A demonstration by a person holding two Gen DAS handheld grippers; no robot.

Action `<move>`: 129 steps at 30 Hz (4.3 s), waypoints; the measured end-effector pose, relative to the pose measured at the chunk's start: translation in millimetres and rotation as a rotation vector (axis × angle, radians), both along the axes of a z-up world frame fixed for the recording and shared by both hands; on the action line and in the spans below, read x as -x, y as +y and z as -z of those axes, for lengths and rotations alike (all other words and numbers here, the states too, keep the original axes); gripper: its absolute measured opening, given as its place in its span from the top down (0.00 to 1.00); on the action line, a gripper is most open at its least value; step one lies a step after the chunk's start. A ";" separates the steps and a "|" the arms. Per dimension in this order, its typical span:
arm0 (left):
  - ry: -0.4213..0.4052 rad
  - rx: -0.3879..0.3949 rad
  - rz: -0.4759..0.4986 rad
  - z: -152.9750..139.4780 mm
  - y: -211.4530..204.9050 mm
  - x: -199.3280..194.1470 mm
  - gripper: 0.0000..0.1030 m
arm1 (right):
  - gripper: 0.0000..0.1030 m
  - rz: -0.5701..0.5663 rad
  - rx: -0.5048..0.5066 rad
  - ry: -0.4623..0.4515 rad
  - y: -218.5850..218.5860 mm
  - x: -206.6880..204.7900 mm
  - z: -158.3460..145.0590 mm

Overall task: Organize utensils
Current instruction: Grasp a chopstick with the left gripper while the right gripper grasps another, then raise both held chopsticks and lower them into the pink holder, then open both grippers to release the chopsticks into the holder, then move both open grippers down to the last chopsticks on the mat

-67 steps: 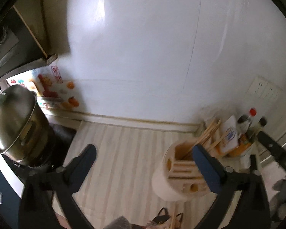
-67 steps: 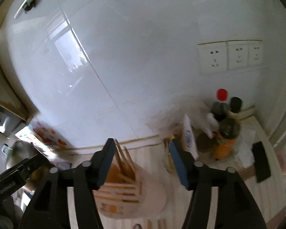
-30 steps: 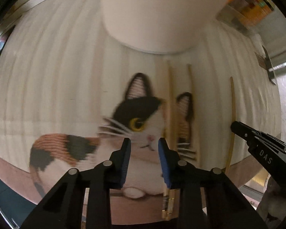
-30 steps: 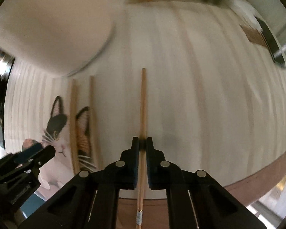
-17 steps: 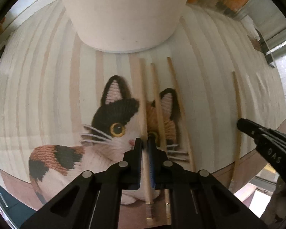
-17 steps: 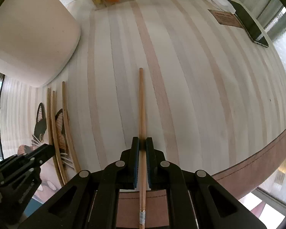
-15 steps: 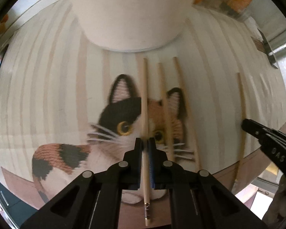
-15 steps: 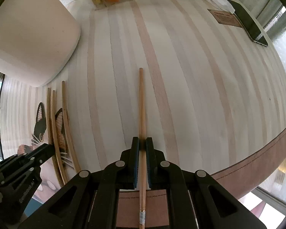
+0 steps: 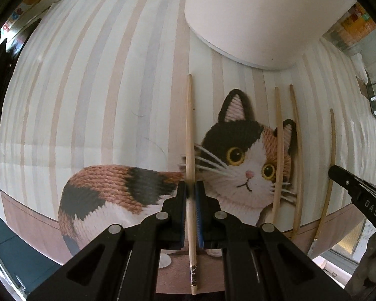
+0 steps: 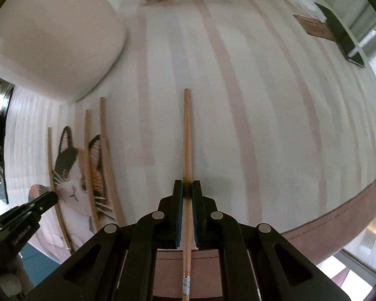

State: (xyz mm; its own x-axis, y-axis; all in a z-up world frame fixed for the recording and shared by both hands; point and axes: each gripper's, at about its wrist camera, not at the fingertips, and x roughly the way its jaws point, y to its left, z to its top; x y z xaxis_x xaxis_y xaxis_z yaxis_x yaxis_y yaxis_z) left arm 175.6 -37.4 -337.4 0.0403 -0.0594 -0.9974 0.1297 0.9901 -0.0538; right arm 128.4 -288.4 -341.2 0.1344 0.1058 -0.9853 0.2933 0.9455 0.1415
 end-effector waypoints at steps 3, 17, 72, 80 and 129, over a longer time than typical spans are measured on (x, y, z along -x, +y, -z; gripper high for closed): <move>0.000 -0.001 0.006 -3.3 0.6 3.2 0.94 | 0.93 -0.044 0.029 0.015 6.7 -3.3 -1.0; 0.010 -0.004 0.014 2.8 -3.7 -17.5 0.93 | 0.92 -0.123 0.122 0.082 74.8 -46.6 -1.8; -0.802 0.316 -0.153 -324.3 -9.4 -191.8 0.96 | 0.93 0.064 -0.008 -0.898 80.3 -214.0 -330.8; -0.767 0.300 -0.220 -261.4 -16.5 -219.7 0.96 | 0.93 0.170 -0.011 -0.914 69.0 -233.1 -288.4; -0.371 -0.175 -0.133 -103.4 41.4 -59.8 0.00 | 0.15 0.042 -0.067 -0.428 59.5 -91.3 -151.4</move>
State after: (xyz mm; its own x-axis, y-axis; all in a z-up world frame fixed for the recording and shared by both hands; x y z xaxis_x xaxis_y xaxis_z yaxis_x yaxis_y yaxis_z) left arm 235.4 4.0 -234.0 0.3935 0.1396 -0.9086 -0.0208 0.9895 0.1430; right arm 219.7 -228.9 -189.8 0.5349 0.1531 -0.8309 0.2325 0.9188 0.3190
